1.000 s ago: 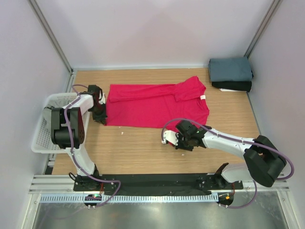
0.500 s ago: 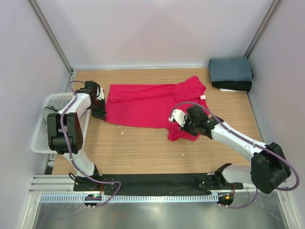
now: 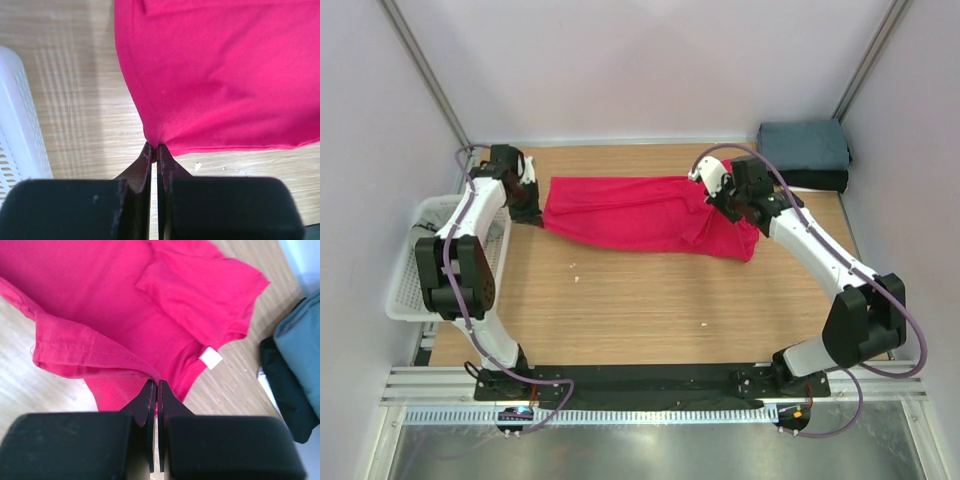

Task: Fold and stack the t-shirts
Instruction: Fold the tshirt

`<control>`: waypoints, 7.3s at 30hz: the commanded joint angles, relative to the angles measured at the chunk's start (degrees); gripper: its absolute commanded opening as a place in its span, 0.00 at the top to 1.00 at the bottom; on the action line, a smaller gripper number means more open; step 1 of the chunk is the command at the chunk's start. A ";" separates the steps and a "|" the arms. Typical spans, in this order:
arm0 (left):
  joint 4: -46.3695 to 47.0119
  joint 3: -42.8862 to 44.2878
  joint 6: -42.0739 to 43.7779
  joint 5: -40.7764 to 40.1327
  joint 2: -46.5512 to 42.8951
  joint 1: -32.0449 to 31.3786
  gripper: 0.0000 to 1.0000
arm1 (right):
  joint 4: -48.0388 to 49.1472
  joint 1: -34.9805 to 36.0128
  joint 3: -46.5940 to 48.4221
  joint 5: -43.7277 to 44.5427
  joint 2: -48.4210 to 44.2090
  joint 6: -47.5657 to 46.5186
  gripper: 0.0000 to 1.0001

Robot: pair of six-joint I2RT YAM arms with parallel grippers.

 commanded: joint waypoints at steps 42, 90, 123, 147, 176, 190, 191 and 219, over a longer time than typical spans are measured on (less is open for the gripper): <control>-8.90 44.47 -5.33 -3.71 31.88 0.26 1.00 | 4.43 -8.58 47.74 -0.56 43.66 -1.02 0.95; 3.32 18.90 -1.82 2.35 25.02 -3.08 0.42 | -10.07 -19.57 23.74 -24.37 26.00 11.73 0.53; 3.41 16.44 -1.29 -0.99 23.35 -2.99 0.44 | -7.34 -22.29 25.94 -16.03 35.05 13.22 0.97; 4.55 13.97 1.34 1.74 7.35 -4.22 0.39 | 1.17 -23.17 21.10 -15.66 19.32 20.51 0.57; 10.18 10.02 2.67 1.91 20.54 -6.16 0.44 | -1.01 -10.61 57.20 -29.47 56.58 31.24 0.66; 10.09 9.67 2.93 0.77 19.49 -6.25 0.44 | 1.53 -9.90 62.07 -27.27 60.20 30.01 0.62; 10.09 9.58 2.93 0.68 19.40 -6.16 0.44 | 2.06 -9.90 61.11 -27.27 58.01 28.88 0.61; 8.33 16.26 2.32 1.91 22.56 -6.25 0.45 | 5.84 -9.55 41.31 -25.42 49.72 25.61 0.61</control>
